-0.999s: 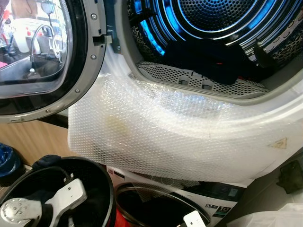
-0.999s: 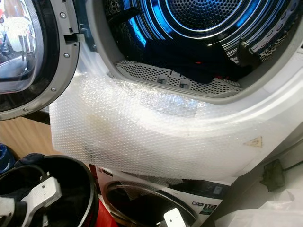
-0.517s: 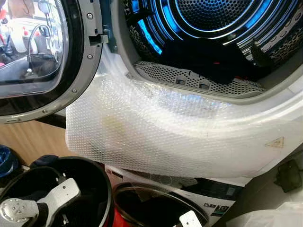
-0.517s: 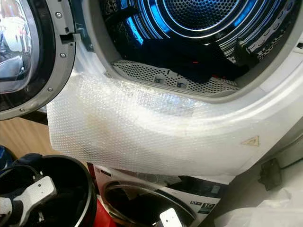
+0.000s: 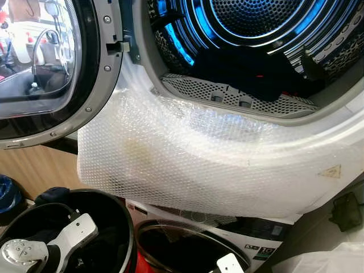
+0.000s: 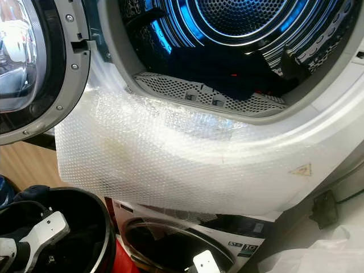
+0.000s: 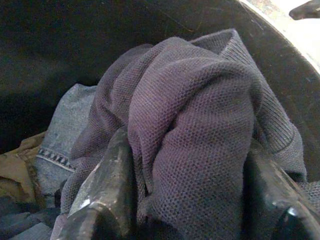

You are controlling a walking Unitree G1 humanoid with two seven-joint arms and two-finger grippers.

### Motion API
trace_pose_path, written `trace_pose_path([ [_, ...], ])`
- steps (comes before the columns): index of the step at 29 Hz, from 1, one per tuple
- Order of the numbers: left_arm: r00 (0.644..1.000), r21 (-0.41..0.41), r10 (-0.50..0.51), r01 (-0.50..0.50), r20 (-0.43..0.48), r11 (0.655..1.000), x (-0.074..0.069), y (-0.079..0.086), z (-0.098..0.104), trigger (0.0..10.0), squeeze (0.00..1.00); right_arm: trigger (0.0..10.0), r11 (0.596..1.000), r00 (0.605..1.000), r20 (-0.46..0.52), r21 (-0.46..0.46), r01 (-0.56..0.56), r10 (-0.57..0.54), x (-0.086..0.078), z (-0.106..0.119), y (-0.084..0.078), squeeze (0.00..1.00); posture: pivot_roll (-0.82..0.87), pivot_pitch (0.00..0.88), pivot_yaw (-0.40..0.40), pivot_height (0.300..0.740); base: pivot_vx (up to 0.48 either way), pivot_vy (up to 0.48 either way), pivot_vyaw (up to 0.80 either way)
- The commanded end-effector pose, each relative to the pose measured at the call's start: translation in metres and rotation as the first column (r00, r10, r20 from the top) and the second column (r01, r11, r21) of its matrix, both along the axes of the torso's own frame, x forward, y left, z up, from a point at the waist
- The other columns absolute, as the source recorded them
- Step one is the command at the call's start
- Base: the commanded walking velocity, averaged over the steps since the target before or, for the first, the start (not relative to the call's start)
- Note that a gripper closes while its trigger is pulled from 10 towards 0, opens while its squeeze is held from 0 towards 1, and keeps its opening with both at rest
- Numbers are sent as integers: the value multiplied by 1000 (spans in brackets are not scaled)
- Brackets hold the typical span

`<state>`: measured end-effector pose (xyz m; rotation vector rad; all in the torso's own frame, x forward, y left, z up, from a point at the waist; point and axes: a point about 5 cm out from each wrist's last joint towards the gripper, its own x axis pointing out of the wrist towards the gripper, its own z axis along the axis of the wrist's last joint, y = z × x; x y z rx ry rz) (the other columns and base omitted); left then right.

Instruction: Clothes washing

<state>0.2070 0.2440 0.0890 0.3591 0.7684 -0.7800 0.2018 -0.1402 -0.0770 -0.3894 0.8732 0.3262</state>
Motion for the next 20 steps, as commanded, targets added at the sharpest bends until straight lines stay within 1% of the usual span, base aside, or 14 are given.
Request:
trace_pose_path([
  [1,999,8,-11,11,-48,1000,-6,-1,-5,0,0,10000,1000,1000,-13,-3,9,-9,-2,-1,0,0,360,0,-63,740,0,0,0],
  [7,998,1,-16,16,-53,1000,-7,-3,-5,0,0,10000,1000,1000,-19,-3,5,-5,-3,-2,1,0,364,0,-62,740,0,0,0],
  [15,999,-42,-11,10,-38,999,-7,-9,-3,0,0,10000,1000,1000,-23,-10,-14,14,-4,-2,1,0,374,0,-70,740,0,0,0],
  [18,1000,-70,9,-10,-22,997,-5,-11,-2,0,0,10000,1000,1000,-25,-11,-17,17,-4,-3,1,0,378,0,-71,740,0,0,0],
  [19,999,-99,41,-41,-7,994,-2,-12,0,0,0,10000,1000,999,-26,-11,-21,21,-5,-3,1,0,380,0,-72,740,0,0,0],
  [20,999,-107,50,-51,-3,993,-1,-12,1,0,0,10000,1000,999,-27,-11,-22,22,-5,-3,1,0,380,0,-72,740,0,0,0],
])
